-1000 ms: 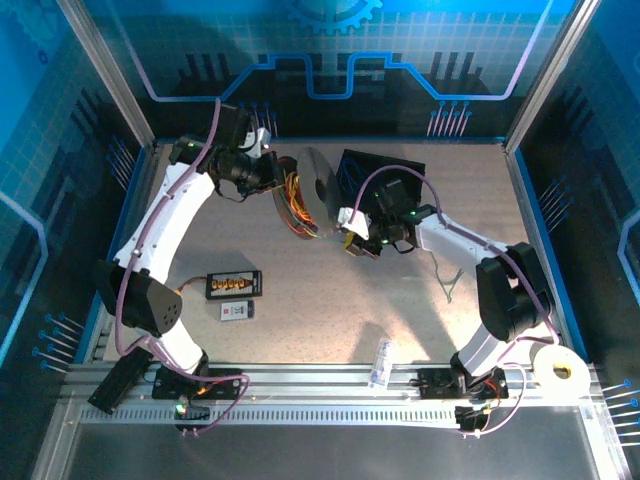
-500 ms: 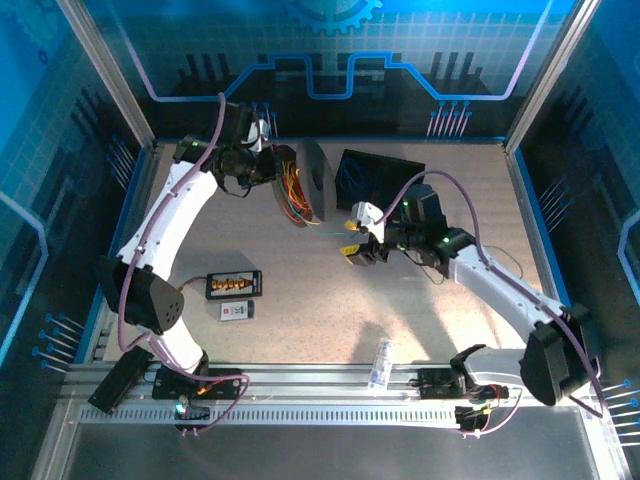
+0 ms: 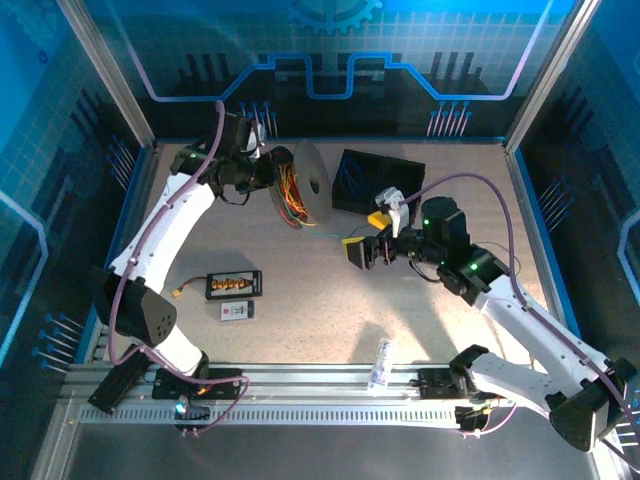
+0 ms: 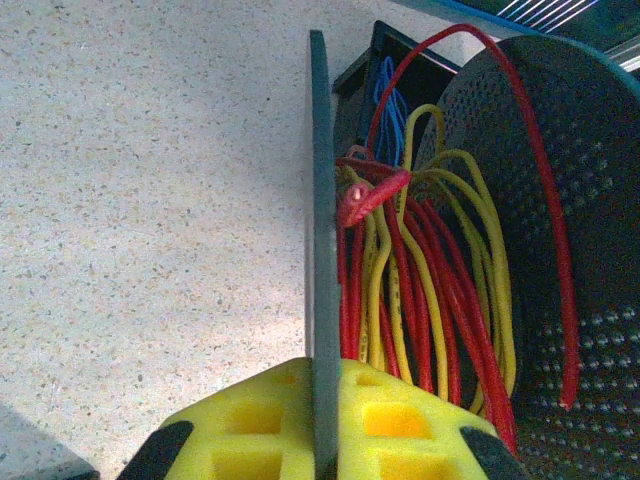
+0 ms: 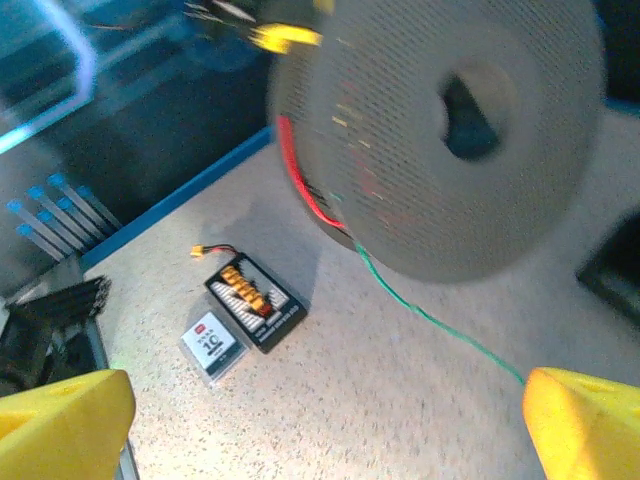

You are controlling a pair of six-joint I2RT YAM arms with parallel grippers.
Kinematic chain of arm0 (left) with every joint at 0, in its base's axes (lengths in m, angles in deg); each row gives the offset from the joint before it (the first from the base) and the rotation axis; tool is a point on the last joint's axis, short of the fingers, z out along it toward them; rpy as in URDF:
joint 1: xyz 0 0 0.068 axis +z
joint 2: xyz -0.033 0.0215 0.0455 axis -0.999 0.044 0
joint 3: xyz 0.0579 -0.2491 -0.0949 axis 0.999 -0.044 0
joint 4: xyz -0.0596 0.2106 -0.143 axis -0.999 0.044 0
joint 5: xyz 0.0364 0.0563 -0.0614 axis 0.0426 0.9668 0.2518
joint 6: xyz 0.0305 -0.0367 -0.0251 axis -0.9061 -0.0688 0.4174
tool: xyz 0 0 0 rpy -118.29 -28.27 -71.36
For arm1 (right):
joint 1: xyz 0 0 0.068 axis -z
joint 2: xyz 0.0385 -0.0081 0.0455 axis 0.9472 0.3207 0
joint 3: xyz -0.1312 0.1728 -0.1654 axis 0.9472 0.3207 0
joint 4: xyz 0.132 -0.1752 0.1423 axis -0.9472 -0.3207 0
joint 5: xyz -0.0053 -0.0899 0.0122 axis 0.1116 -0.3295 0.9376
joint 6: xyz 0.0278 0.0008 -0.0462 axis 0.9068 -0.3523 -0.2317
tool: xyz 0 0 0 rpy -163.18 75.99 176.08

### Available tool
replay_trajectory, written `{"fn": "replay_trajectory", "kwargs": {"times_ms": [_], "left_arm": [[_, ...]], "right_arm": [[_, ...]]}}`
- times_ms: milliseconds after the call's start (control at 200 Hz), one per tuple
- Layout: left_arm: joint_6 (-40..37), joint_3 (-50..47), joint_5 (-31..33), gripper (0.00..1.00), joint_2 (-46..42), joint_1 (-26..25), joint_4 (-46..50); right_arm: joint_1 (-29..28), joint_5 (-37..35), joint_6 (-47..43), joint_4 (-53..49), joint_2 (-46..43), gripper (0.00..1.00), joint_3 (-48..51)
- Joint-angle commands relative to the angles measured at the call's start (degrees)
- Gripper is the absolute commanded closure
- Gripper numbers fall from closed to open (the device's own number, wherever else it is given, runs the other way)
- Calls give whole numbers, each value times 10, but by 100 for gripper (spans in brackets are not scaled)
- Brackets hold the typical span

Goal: Wrap the cables

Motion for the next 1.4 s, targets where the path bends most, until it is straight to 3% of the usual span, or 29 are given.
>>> {"fn": "replay_trajectory", "kwargs": {"times_ms": [0, 120, 235, 305, 445, 686, 1071, 1396], "left_arm": [[-2, 3, 4, 100, -49, -8, -39], [1, -5, 17, 100, -68, -13, -35], [3, -11, 25, 100, -87, -19, -35], [4, -15, 27, 100, -98, -22, -34], [7, -31, 30, 100, -126, -26, -42], [10, -42, 28, 100, -155, -42, -45], [10, -58, 4, 100, -180, -63, -51], [9, -75, -3, 100, -204, -76, -52]], "right_arm": [[-44, -110, 129, -84, 0, 0, -26], [-80, -130, 227, -52, -4, 0, -7], [-73, -105, 295, -21, 19, 0, 5], [-70, -137, 332, -29, 36, 0, 7], [-32, -133, 428, 2, 62, 5, 40], [13, -167, 510, -17, 115, 11, 23], [107, -137, 518, 75, 210, 24, 19], [136, -104, 502, 149, 286, 33, 19]]}}
